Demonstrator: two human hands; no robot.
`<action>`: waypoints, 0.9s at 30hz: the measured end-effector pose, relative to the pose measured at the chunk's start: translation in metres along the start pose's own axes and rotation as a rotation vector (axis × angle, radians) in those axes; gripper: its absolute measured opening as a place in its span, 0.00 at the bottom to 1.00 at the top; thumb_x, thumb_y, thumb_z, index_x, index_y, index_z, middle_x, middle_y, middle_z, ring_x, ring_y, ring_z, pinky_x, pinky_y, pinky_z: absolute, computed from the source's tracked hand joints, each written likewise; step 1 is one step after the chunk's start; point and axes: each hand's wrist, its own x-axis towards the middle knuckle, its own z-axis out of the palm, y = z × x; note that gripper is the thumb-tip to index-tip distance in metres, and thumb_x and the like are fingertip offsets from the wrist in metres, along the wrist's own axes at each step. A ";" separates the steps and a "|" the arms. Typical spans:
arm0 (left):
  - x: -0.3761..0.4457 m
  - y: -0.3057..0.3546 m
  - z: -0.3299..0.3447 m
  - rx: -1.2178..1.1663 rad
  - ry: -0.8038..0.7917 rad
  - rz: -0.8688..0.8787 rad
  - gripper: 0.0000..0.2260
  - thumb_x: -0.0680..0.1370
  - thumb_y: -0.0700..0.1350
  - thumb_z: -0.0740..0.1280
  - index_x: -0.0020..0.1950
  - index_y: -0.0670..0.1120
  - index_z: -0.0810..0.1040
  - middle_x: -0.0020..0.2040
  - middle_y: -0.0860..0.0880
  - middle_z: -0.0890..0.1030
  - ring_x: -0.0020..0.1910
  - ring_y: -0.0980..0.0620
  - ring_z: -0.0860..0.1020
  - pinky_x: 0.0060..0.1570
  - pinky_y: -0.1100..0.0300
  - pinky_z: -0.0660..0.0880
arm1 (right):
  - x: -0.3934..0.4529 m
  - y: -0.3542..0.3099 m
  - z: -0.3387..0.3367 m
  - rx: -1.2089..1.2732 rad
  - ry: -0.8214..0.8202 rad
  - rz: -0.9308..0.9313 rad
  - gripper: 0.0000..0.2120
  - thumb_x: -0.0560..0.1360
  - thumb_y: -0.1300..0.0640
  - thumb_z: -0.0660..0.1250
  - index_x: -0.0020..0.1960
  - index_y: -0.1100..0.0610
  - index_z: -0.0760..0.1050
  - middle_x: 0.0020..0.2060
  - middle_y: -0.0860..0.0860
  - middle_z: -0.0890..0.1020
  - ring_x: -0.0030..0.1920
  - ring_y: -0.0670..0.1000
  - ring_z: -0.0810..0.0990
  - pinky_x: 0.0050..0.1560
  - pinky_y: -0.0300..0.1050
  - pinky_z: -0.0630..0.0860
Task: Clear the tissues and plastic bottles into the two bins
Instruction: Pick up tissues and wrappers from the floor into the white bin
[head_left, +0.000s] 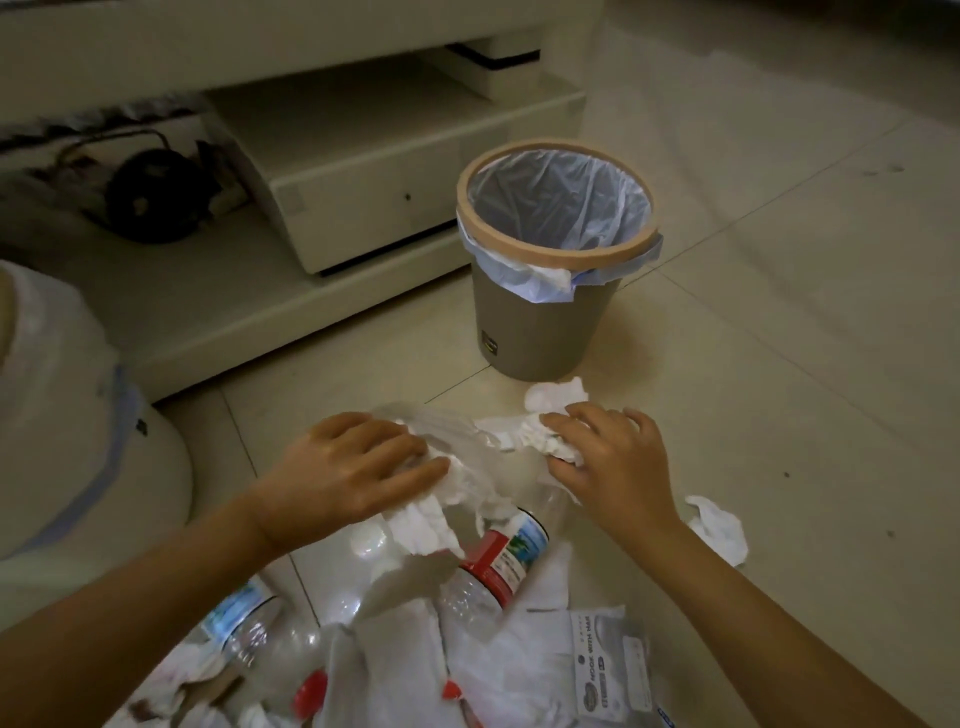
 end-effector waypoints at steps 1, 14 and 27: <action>-0.007 -0.005 -0.009 0.009 -0.003 0.001 0.19 0.76 0.44 0.66 0.65 0.45 0.69 0.51 0.42 0.82 0.46 0.44 0.82 0.45 0.51 0.79 | 0.006 -0.010 -0.007 0.011 0.047 -0.044 0.15 0.69 0.49 0.67 0.54 0.50 0.81 0.51 0.51 0.83 0.46 0.53 0.82 0.51 0.54 0.74; -0.125 -0.057 -0.161 0.329 -0.089 -0.244 0.15 0.81 0.42 0.55 0.67 0.45 0.69 0.57 0.42 0.81 0.51 0.44 0.81 0.46 0.52 0.78 | 0.095 -0.181 -0.075 0.197 0.248 -0.506 0.17 0.72 0.48 0.67 0.59 0.53 0.80 0.53 0.54 0.83 0.50 0.55 0.82 0.50 0.51 0.77; -0.258 -0.108 -0.202 0.514 -0.088 -0.632 0.25 0.71 0.43 0.74 0.67 0.45 0.72 0.58 0.42 0.80 0.54 0.42 0.80 0.45 0.50 0.80 | 0.173 -0.373 -0.070 0.256 0.397 -0.738 0.19 0.68 0.53 0.72 0.58 0.51 0.79 0.52 0.53 0.82 0.45 0.55 0.81 0.43 0.50 0.76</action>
